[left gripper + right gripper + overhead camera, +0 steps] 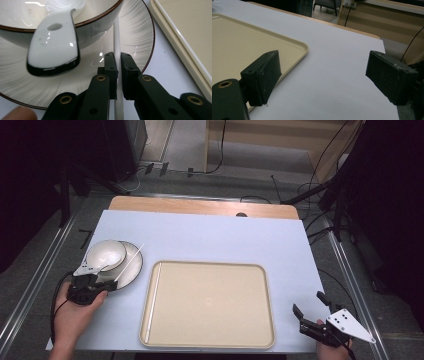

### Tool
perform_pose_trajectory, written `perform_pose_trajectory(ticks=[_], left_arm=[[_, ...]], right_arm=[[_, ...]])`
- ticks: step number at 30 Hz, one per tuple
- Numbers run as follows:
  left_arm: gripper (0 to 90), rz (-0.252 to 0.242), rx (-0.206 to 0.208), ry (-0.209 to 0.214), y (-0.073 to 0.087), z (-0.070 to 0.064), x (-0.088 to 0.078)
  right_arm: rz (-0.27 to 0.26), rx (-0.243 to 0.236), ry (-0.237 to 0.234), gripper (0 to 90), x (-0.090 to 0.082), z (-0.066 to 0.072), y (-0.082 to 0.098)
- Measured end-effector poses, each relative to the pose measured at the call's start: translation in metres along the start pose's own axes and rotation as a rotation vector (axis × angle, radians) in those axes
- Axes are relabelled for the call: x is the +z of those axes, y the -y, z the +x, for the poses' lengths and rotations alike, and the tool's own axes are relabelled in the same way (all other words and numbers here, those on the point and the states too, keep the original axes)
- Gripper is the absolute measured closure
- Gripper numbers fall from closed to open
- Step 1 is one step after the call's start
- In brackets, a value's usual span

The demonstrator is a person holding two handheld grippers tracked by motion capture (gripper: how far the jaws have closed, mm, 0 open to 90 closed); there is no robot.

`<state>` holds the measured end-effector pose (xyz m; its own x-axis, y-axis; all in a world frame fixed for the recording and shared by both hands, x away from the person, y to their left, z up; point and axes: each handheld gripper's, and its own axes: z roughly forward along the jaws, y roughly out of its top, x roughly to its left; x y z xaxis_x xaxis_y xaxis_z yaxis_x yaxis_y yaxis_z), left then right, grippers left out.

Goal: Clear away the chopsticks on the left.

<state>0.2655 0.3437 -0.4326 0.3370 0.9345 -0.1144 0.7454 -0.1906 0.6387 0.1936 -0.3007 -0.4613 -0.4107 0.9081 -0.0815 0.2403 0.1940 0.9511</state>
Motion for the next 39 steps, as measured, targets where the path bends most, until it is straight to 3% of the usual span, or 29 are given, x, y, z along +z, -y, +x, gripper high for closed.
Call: perform_pose_trajectory(ticks=[9, 17, 25, 30, 39], left_arm=[[85.5, -0.042, -0.002, 0.027, -0.002, -0.006, -0.009], [85.5, -0.06, 0.021, 0.056, -0.006, -0.022, -0.013], [85.5, -0.05, 0.036, 0.072, -0.009, -0.037, -0.015], [85.5, -0.03, 0.043, 0.11, -0.01, -0.049, -0.013], [85.4, -0.053, 0.068, 0.136, -0.011, -0.067, -0.011]], right_arm=[[0.003, -0.003, -0.002, 13.0, 0.001, 0.0, 0.0], [0.0, -0.002, 0.001, 13.0, 0.0, -0.001, 0.0], [0.003, 0.003, 0.001, 13.0, 0.0, -0.002, 0.001], [0.003, 0.004, 0.002, 13.0, 0.0, -0.001, 0.001], [0.002, 0.003, 0.001, 13.0, 0.0, -0.002, 0.001]])
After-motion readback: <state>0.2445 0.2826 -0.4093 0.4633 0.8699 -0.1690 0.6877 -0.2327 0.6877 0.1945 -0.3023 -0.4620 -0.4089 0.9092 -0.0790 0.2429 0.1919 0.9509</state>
